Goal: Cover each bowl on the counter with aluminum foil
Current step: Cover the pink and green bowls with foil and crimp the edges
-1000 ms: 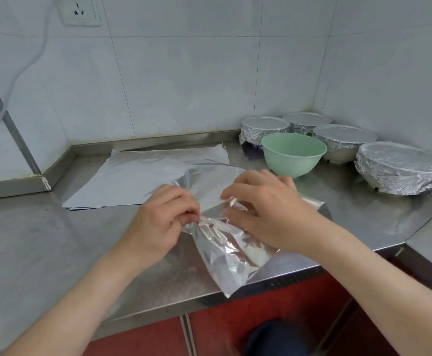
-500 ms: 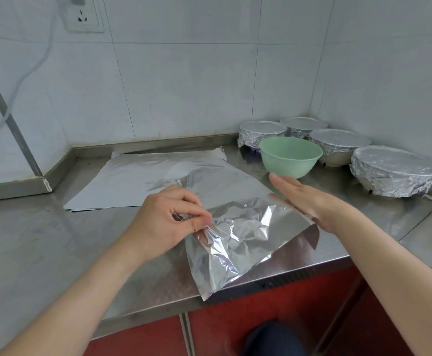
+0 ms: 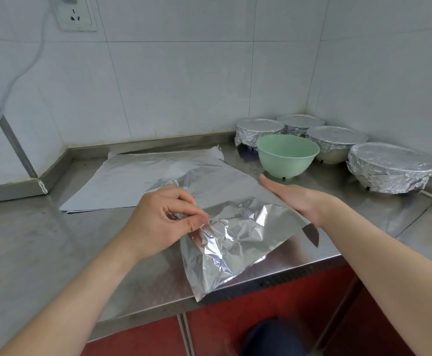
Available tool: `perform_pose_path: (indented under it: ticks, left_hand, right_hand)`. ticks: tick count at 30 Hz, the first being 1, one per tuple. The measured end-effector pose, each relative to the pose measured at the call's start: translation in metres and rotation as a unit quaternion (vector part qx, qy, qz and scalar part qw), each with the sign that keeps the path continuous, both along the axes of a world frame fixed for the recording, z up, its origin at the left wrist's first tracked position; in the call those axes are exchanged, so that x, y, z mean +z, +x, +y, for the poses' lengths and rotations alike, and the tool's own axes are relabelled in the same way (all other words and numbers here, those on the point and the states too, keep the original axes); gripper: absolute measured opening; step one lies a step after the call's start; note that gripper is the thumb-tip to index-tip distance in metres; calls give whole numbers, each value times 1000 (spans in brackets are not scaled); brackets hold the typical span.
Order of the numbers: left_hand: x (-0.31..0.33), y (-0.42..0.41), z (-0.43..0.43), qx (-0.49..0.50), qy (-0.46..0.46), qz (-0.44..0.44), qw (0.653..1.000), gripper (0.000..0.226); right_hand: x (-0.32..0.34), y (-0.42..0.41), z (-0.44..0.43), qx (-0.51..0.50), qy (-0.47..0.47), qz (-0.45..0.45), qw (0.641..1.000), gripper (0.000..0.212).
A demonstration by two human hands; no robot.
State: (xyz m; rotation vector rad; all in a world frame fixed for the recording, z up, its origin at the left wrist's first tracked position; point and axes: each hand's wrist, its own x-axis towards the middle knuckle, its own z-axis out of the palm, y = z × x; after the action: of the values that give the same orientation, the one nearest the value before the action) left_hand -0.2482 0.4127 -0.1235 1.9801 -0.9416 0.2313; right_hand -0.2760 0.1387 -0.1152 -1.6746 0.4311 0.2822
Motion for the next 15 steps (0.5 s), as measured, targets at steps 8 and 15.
perform_pose_path:
  ticks: [8,15]
  left_hand:
    - [2,-1,-1,14,0,16,1000,15]
    - [6,1,1,23,20,27,999,14]
  right_hand:
    - [-9,6,-23,-52,160,-62,984,37]
    - [-12,9,-18,-177,71,-194,962,55]
